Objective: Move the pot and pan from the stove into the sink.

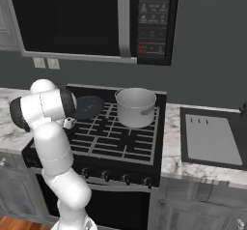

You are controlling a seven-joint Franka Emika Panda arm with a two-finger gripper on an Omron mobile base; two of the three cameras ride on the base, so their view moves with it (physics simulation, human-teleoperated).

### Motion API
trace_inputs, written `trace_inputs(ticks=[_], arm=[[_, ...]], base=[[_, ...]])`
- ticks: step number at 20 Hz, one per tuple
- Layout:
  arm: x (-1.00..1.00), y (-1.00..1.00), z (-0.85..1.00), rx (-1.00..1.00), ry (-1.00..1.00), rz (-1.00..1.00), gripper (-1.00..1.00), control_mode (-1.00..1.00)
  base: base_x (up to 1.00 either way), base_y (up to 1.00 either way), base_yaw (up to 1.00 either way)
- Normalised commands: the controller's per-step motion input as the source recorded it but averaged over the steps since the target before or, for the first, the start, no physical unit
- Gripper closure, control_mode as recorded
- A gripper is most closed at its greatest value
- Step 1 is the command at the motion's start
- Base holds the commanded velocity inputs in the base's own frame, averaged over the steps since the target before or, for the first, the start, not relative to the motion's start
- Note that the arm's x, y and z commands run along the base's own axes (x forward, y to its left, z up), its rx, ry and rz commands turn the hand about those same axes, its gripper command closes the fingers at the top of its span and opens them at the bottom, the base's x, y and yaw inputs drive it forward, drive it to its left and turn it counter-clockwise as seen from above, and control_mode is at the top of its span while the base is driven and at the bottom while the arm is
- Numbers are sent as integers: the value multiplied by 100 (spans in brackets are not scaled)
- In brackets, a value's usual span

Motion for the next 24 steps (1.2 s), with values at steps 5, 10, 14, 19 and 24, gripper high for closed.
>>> trace_inputs(ticks=[5,10,14,19,24], arm=[[11,1,-27,0,0,0,-100,-100],[2,0,-4,0,0,0,100,-100],[0,0,0,0,0,0,100,-100],[4,0,19,0,0,-4,100,-100],[3,0,71,0,0,-10,100,-100]], base=[[0,0,0],[0,0,0],[0,0,0],[0,0,0],[0,0,0]])
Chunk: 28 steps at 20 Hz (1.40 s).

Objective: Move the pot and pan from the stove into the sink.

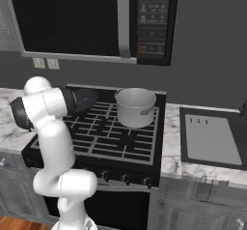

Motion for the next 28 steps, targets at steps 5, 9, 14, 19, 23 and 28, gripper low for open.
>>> trace_inputs(ticks=[5,9,14,19,23,28], arm=[[-7,-9,81,1,2,-14,100,-100],[-41,-34,56,1,6,-15,100,-100],[-66,-43,51,2,1,-14,100,-100],[-80,-40,55,2,0,-12,100,-100],[-88,-34,60,2,-3,-8,100,-100],[-83,-33,40,1,-8,-2,100,-100]], base=[[0,0,0],[0,0,0],[0,0,0],[0,0,0],[0,0,0],[0,0,0]])
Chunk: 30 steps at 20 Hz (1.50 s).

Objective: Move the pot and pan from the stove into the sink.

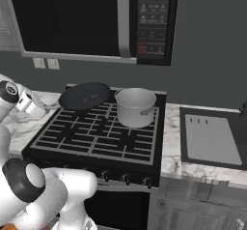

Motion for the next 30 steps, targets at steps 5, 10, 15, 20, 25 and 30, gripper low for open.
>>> trace_inputs(ticks=[5,10,15,20,25,30], arm=[[-76,-43,2,6,-8,9,100,-100],[-58,-51,0,10,-10,25,100,-100],[-50,-42,0,10,-9,29,100,-100],[-37,-26,1,11,-6,33,100,-100],[-5,-2,0,2,1,22,100,-100],[0,0,0,0,0,0,100,-100]], base=[[0,0,0],[0,0,0],[0,0,0],[0,0,0],[0,0,0],[0,0,0]])
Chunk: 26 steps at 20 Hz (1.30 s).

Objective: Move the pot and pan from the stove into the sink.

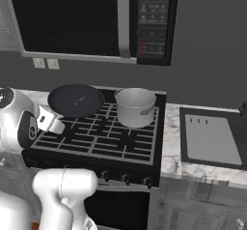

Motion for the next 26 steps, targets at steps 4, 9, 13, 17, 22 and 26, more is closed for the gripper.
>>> trace_inputs(ticks=[4,9,13,17,22,26], arm=[[0,0,0,0,0,0,100,-100],[-1,0,0,0,0,0,100,100],[0,0,0,0,0,0,100,100],[0,0,0,0,0,0,100,100],[0,0,0,0,0,0,100,100],[0,0,0,0,0,0,100,100]], base=[[0,0,0],[-17,-9,0],[-17,-36,0],[0,-60,0],[0,-74,0],[2,-82,0]])
